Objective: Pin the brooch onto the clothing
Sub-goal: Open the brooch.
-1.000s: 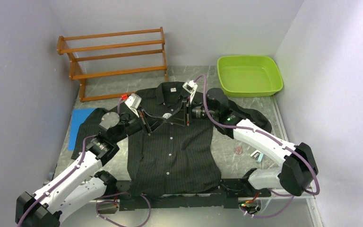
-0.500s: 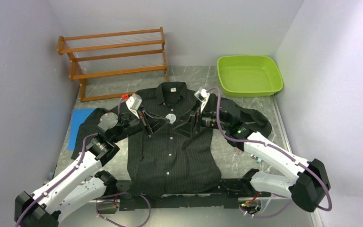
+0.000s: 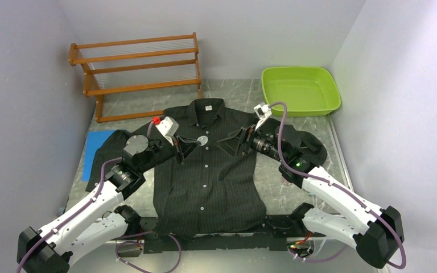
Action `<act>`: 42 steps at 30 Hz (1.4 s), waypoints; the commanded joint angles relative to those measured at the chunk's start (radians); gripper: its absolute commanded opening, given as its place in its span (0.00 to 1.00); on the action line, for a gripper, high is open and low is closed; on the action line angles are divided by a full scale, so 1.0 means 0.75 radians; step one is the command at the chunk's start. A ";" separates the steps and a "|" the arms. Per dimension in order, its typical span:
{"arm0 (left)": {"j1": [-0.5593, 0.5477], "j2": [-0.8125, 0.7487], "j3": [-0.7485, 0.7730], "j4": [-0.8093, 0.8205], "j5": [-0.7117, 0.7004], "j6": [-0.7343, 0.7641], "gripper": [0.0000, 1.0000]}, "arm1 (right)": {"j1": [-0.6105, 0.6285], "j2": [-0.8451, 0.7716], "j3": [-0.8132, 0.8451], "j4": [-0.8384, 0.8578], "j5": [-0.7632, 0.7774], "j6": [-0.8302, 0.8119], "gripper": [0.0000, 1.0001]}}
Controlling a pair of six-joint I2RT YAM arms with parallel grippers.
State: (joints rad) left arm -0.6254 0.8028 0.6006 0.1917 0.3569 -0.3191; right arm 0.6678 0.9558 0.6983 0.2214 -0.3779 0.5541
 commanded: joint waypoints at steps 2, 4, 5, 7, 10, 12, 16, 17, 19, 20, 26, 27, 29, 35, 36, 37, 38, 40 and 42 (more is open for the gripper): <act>-0.101 -0.004 0.021 0.013 -0.222 0.374 0.03 | -0.032 -0.023 0.043 -0.059 0.100 0.191 1.00; -0.171 0.005 0.020 0.045 -0.309 0.534 0.03 | -0.046 -0.017 0.074 -0.131 0.120 0.246 1.00; -0.226 0.012 0.013 0.067 -0.353 0.606 0.03 | -0.051 -0.008 0.093 -0.166 0.122 0.266 1.00; -0.304 0.030 -0.003 0.136 -0.426 0.767 0.03 | -0.055 0.013 0.135 -0.227 0.113 0.290 1.00; -0.465 0.072 -0.022 0.214 -0.528 1.037 0.02 | -0.057 0.027 0.181 -0.271 0.082 0.312 1.00; -0.569 0.108 -0.015 0.233 -0.643 1.217 0.03 | -0.057 0.028 0.202 -0.286 0.067 0.326 0.99; -0.722 0.156 -0.066 0.432 -0.835 1.496 0.03 | -0.058 0.027 0.236 -0.291 0.013 0.318 0.92; -0.749 0.161 -0.076 0.470 -0.868 1.541 0.03 | -0.058 0.022 0.238 -0.308 0.004 0.317 0.90; -0.804 0.172 -0.078 0.512 -0.942 1.633 0.03 | -0.058 0.016 0.248 -0.348 -0.007 0.314 0.89; -0.828 0.180 -0.080 0.542 -0.992 1.677 0.03 | -0.057 0.013 0.254 -0.368 -0.007 0.310 0.89; -0.953 0.267 -0.165 0.963 -1.255 2.034 0.03 | -0.058 -0.013 0.261 -0.390 -0.037 0.309 0.86; -0.968 0.288 -0.179 1.045 -1.281 2.095 0.03 | -0.058 -0.017 0.257 -0.371 -0.061 0.308 0.85; -1.002 0.334 -0.202 1.198 -1.319 2.213 0.03 | -0.058 -0.020 0.257 -0.352 -0.099 0.307 0.82; -1.070 0.511 -0.239 1.608 -1.377 2.545 0.03 | -0.058 -0.037 0.274 -0.313 -0.153 0.326 0.73; -1.078 0.522 -0.231 1.617 -1.391 2.565 0.03 | -0.058 -0.037 0.278 -0.314 -0.152 0.328 0.72; -1.090 0.518 -0.229 1.613 -1.393 2.573 0.03 | -0.057 -0.035 0.284 -0.314 -0.155 0.328 0.71; -1.104 0.508 -0.230 1.609 -1.393 2.576 0.03 | -0.057 -0.033 0.290 -0.313 -0.159 0.327 0.69; -1.125 0.489 -0.228 1.606 -1.405 2.604 0.03 | -0.058 -0.027 0.299 -0.311 -0.165 0.328 0.66; -1.130 0.470 -0.230 1.577 -1.421 2.623 0.03 | -0.058 -0.028 0.308 -0.302 -0.178 0.333 0.62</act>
State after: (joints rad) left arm -1.4532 1.1923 0.4206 1.2507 -0.6422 1.5414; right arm 0.6273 0.9497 0.8707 -0.0696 -0.4801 0.7933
